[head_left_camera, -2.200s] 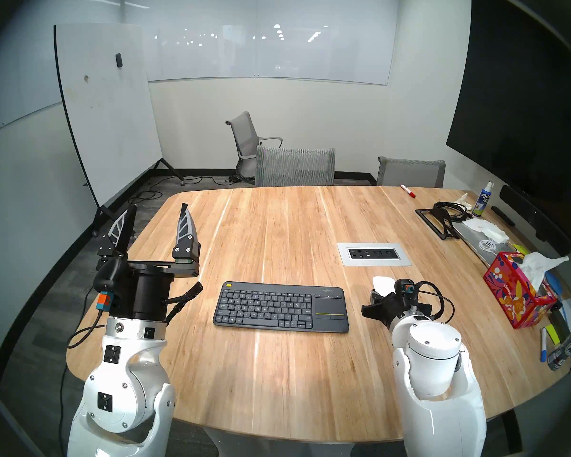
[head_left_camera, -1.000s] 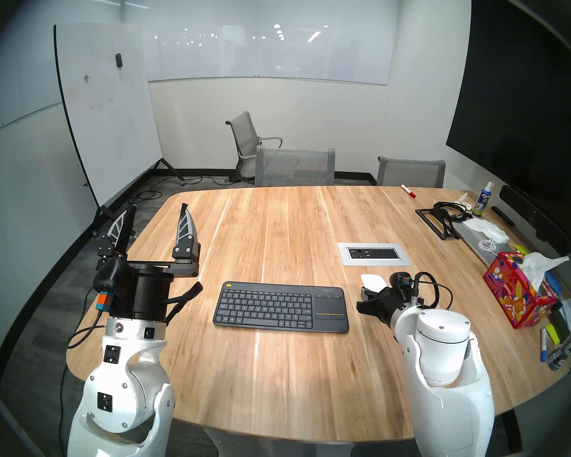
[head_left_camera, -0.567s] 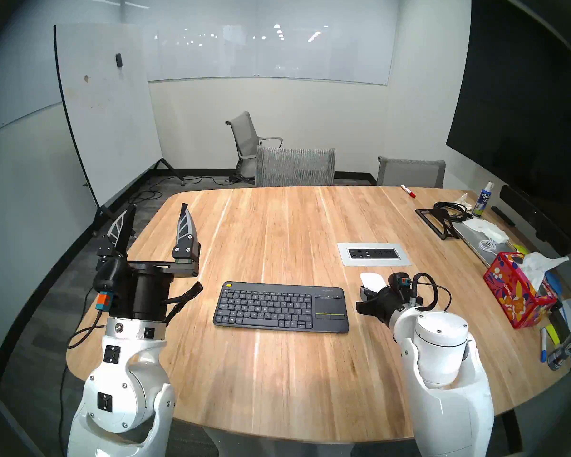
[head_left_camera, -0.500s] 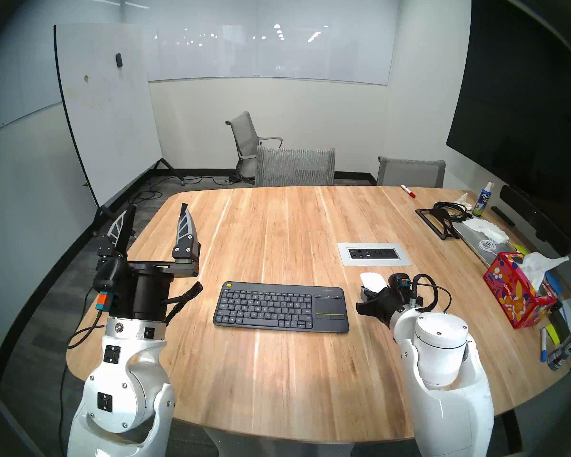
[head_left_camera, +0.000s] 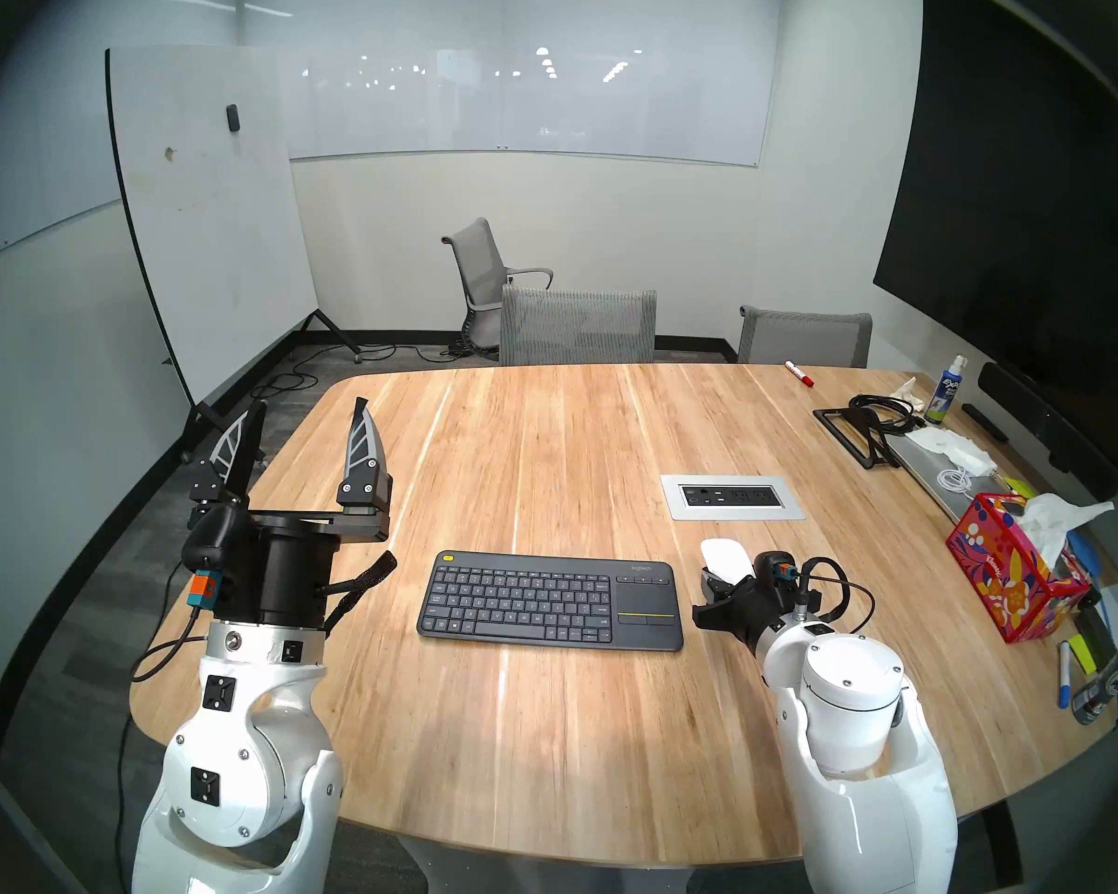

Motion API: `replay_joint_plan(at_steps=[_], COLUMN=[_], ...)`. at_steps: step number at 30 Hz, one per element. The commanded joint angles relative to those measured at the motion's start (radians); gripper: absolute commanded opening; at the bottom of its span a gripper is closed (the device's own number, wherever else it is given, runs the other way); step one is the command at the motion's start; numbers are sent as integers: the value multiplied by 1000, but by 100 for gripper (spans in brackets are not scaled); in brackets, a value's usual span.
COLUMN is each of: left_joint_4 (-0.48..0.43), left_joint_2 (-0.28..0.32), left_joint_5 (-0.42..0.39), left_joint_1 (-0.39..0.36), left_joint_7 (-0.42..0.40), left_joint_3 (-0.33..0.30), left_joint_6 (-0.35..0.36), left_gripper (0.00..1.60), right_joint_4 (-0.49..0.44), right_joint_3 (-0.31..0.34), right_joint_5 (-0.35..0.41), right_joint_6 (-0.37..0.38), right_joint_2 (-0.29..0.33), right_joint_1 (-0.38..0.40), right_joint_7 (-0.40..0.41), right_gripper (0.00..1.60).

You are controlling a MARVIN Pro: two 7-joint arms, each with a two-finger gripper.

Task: Put the mouse beside the keyboard

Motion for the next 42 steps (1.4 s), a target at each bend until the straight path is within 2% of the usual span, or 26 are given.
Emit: replay_joint_plan(at_steps=[1,16,42], left_joint_4=[-24,-24,-24], left_joint_2=[1,1,1], left_joint_5=[1,1,1], left_joint_1=[-2,-2,-2], left_joint_7=[-1,-1,-1], left_joint_3=[-1,-1,-1], left_joint_6=[-2,-2,-2], left_gripper=[160,160,160], right_joint_4=[11,40,133], right_joint_3=[14,19,35], right_joint_5=[20,22,30], right_joint_6=[-51,-95,-143], right_joint_2=[-20,-9,-17], right_joint_1=[4,-9,12], right_joint_7=[-6,5,17], right_gripper=[0,0,0])
